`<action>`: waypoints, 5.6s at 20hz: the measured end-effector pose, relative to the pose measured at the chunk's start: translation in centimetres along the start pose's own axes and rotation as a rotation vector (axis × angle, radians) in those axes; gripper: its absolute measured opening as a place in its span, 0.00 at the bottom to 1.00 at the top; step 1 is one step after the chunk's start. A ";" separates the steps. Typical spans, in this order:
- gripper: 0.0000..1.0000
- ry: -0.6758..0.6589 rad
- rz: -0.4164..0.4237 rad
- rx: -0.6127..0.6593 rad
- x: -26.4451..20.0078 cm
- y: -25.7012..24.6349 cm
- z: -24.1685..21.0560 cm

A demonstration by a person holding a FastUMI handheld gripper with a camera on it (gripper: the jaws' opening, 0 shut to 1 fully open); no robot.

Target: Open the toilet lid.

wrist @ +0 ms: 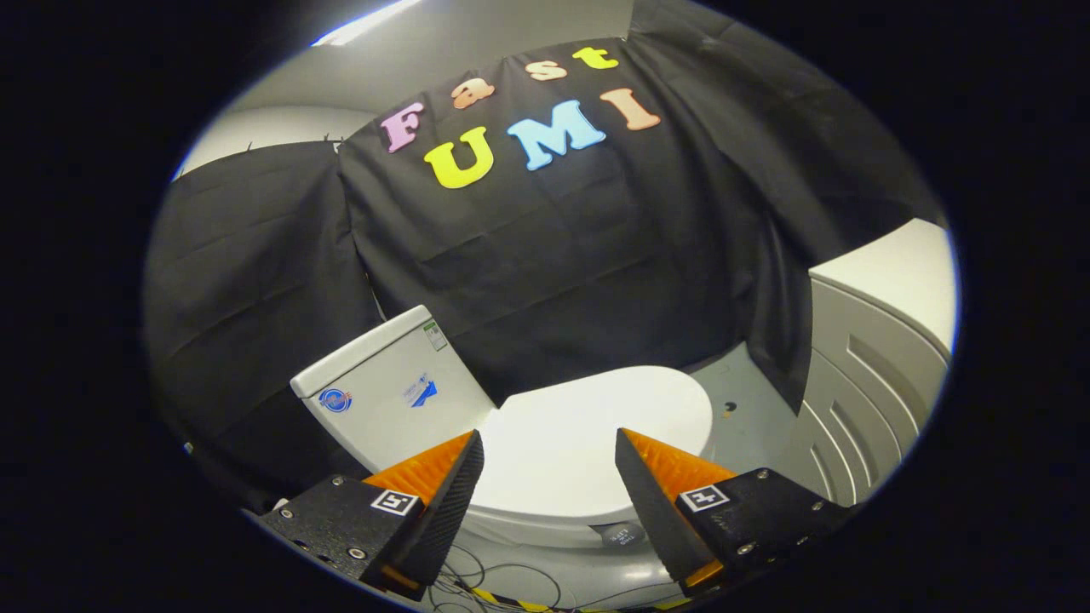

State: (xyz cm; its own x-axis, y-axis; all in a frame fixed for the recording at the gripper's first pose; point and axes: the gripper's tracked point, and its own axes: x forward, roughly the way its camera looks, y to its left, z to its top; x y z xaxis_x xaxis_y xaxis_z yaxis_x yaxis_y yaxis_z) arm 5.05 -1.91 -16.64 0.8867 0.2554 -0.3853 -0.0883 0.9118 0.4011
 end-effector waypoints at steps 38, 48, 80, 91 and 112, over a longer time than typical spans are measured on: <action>0.59 0.408 -0.024 0.692 5.0 -8.2 -17.1; 0.07 0.375 0.031 0.962 4.9 -7.8 -16.9; 0.00 0.198 -0.173 0.519 3.3 0.1 -7.2; 0.00 0.137 -0.202 0.373 3.1 4.3 -4.5; 0.00 -0.004 -0.172 0.080 5.3 15.7 -0.7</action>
State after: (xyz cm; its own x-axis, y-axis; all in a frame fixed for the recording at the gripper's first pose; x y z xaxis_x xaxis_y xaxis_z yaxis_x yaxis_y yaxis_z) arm 8.06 14.02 -12.94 0.8873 0.0964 -0.4509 0.1012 0.9134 0.3943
